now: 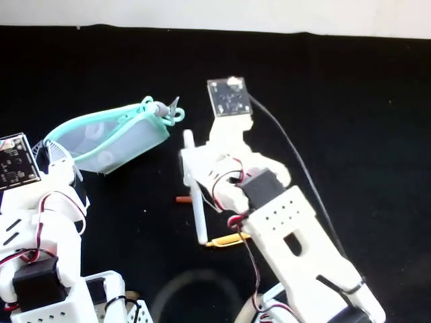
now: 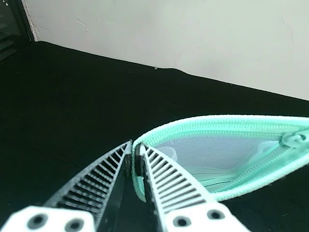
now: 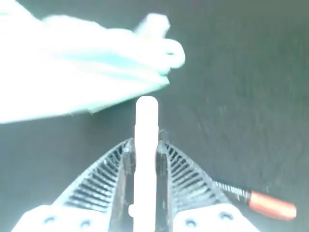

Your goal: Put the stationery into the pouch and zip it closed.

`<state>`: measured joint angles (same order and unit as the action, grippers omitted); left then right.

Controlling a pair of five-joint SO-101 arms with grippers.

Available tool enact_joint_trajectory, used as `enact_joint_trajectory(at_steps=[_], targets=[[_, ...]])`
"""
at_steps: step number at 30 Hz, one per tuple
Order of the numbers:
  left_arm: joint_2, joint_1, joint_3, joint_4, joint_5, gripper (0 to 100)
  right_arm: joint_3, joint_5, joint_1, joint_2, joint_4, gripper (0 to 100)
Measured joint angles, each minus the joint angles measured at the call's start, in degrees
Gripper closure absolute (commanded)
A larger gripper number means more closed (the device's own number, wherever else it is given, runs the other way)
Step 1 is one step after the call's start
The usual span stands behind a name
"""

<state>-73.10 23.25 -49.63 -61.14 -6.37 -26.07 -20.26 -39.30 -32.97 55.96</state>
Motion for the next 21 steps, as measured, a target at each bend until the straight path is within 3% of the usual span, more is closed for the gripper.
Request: enact_joint_trajectory(at_steps=[16, 21], targets=[[0.00, 0.00, 0.00, 0.00, 0.00, 99, 25.85, 10.29, 0.00, -0.09, -2.81, 99.3], [0.00, 0.00, 0.00, 0.00, 0.00, 99, 34.64, 15.21, -3.25, 5.63, -5.36, 99.3]])
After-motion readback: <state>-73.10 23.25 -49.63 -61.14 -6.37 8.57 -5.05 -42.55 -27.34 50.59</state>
